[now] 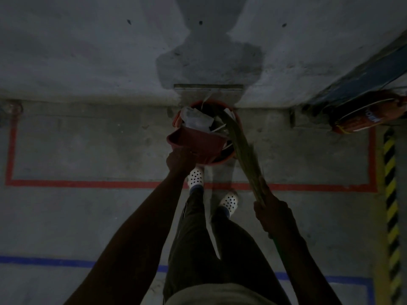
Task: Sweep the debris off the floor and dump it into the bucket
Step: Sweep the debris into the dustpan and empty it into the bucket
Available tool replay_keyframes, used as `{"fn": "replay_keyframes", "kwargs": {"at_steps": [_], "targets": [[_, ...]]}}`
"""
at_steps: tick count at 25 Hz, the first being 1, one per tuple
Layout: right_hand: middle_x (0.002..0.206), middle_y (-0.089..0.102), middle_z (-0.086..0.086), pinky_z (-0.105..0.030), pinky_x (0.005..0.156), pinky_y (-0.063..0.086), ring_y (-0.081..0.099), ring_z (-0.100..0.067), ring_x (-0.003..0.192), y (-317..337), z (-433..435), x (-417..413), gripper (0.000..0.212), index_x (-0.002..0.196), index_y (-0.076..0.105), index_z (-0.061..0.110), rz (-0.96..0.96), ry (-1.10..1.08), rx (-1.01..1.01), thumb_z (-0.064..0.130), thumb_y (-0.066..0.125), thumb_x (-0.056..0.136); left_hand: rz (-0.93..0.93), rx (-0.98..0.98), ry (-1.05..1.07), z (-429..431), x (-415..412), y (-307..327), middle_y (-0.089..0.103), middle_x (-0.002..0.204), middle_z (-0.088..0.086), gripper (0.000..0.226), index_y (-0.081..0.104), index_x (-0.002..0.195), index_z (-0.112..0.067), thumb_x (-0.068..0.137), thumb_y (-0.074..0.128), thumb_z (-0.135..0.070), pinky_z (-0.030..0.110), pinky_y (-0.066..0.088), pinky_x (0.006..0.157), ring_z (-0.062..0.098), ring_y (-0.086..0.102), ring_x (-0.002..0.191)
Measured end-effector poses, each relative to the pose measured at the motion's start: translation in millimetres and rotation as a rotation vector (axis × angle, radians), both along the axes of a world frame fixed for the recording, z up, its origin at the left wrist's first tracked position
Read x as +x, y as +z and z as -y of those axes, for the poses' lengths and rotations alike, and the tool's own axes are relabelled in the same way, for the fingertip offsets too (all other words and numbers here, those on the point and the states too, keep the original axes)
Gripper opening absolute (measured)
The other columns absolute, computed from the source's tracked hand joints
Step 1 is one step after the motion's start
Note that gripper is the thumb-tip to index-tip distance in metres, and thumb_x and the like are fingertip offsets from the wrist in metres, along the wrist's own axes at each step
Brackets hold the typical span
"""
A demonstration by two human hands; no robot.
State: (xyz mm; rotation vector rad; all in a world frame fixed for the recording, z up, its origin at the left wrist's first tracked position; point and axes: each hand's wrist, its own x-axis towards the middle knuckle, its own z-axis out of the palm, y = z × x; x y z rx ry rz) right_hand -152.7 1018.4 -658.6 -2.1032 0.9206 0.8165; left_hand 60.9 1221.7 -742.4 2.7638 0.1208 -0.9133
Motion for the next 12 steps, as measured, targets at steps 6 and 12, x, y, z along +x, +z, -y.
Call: {"fn": "replay_keyframes", "kwargs": {"at_steps": [6, 12], "targets": [[0.077, 0.065, 0.004, -0.035, 0.054, 0.06, 0.067, -0.018, 0.063, -19, -18, 11, 0.089, 0.125, -0.012, 0.085, 0.035, -0.021, 0.009, 0.041, 0.06, 0.097, -0.026, -0.027, -0.027, 10, 36, -40, 0.068, 0.096, 0.005, 0.028, 0.07, 0.102, -0.018, 0.09, 0.055, -0.039, 0.034, 0.045, 0.07, 0.026, 0.063, 0.083], [0.11, 0.066, -0.012, -0.047, 0.077, 0.061, 0.068, -0.033, 0.091, -116, -20, 98, 0.081, 0.153, 0.008, 0.059, -0.121, 0.032, 0.04, 0.026, 0.056, 0.098, -0.055, 0.037, -0.109, 8, 74, -130, 0.069, 0.107, 0.006, 0.03, 0.068, 0.109, -0.022, 0.09, 0.054, -0.04, 0.034, 0.041, 0.07, 0.031, 0.066, 0.1]]}}
